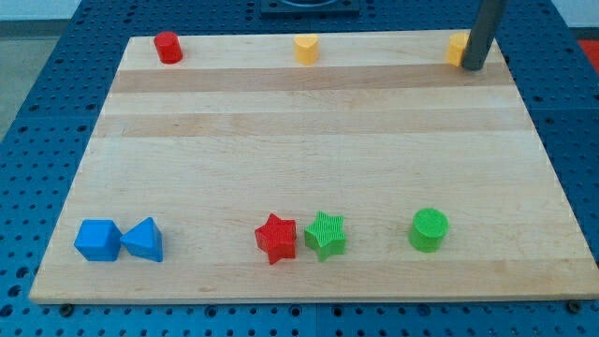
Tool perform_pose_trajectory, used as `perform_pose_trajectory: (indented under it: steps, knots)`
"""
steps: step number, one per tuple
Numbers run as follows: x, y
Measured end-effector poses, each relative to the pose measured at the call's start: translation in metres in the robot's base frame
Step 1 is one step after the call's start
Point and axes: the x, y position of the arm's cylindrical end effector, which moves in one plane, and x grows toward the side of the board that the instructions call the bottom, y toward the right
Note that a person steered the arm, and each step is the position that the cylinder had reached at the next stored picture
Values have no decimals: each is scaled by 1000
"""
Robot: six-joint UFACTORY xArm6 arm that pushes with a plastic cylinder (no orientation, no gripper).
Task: Slide the red star up a bit
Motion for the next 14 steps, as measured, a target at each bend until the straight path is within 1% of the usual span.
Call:
perform_pose_trajectory:
  steps: [1,2,3,4,5,6,7,8,9,10,12,13,14]
  knots:
    - [22,0]
    - [62,26]
    - [125,44]
    - [182,41]
    - [237,13]
    - [290,-31]
    - [309,-43]
    - [330,-73]
    - [341,-102]
    - [340,-143]
    - [340,-256]
    - [338,-289]
    - [325,-290]
